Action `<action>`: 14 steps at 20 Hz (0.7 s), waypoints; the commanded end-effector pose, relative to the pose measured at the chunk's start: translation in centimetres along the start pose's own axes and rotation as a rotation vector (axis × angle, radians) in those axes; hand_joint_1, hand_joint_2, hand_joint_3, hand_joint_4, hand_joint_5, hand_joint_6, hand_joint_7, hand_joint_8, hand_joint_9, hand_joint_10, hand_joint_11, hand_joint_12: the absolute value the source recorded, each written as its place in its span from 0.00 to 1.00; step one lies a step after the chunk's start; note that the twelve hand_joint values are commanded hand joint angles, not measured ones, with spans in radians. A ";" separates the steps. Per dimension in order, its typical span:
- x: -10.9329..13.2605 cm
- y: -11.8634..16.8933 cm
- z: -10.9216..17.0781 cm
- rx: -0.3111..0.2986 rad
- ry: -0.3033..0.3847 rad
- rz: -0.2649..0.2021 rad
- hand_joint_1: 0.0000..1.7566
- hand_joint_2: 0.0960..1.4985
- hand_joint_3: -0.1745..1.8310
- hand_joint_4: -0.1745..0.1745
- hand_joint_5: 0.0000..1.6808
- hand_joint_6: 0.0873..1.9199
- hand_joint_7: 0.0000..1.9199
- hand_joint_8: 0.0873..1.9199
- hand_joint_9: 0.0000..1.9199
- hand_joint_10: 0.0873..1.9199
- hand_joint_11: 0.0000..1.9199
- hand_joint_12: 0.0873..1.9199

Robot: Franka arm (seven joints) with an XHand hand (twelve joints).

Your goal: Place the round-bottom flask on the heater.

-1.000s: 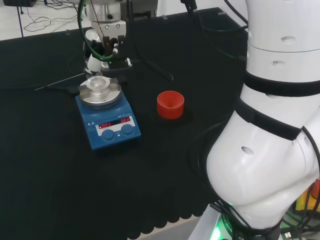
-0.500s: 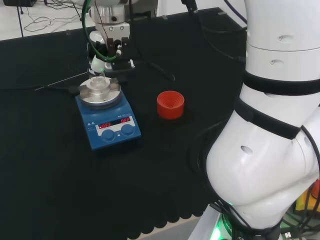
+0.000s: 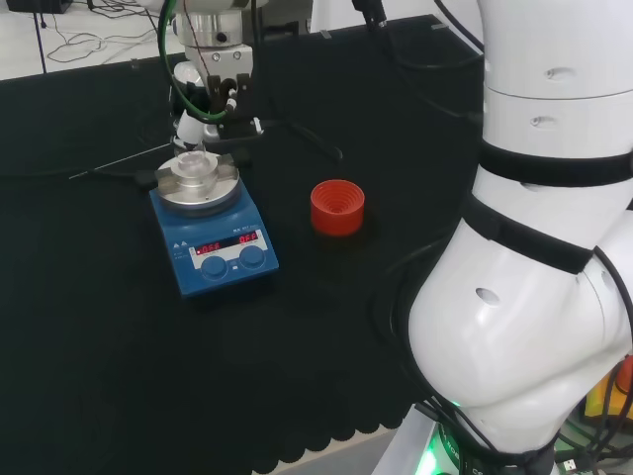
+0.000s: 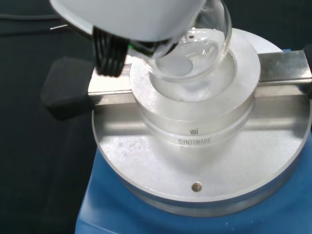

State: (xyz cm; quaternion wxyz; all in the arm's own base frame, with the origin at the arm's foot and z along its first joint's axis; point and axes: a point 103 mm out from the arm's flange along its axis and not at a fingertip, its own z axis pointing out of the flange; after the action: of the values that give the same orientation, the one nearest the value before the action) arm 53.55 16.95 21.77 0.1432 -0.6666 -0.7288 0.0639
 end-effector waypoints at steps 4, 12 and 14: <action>-0.5 0.6 0.8 0.015 -0.009 0.011 0.64 0.35 0.52 1.00 0.71 0.45 0.25 0.32 0.38 0.26 0.17 0.69; -1.2 0.6 1.0 0.007 0.029 0.007 0.63 0.36 0.50 1.00 0.71 0.45 0.25 0.32 0.38 0.27 0.17 0.69; -1.3 0.6 1.0 0.016 0.035 0.005 0.62 0.43 0.42 1.00 0.70 0.42 0.23 0.33 0.37 0.27 0.17 0.69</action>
State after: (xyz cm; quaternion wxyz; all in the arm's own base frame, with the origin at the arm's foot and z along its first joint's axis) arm 53.92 16.14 20.42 0.1515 -0.6700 -0.7237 0.0668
